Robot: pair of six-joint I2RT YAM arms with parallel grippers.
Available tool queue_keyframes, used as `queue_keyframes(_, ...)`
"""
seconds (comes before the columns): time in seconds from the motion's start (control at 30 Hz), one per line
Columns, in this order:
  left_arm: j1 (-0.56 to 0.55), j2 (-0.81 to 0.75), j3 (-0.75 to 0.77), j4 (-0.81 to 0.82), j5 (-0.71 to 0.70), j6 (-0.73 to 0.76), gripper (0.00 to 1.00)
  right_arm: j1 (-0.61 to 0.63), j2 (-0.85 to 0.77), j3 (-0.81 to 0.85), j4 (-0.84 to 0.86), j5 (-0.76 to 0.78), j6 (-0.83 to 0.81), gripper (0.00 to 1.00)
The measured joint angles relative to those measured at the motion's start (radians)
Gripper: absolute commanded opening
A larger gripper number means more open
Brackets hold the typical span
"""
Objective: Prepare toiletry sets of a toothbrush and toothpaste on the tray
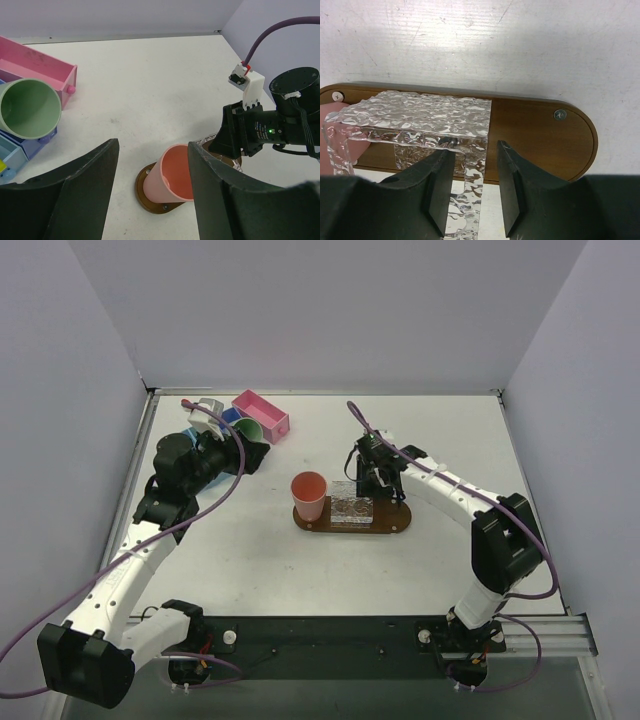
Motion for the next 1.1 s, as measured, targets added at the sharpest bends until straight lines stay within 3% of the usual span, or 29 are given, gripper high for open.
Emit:
queue_keyframes(0.27,0.004,0.009,0.0,0.0,0.001,-0.006,0.67,0.0,-0.021,0.0,0.0,0.012,0.0,0.42)
queue_keyframes(0.8,0.018,0.031,-0.003,-0.002,-0.017,-0.005,0.67,0.001,-0.231,-0.058,0.069,0.012,0.002,0.43)
queue_keyframes(1.1,0.115,0.077,-0.003,-0.035,-0.075,0.002,0.66,0.005,-0.41,-0.125,0.116,0.018,-0.04,0.4)
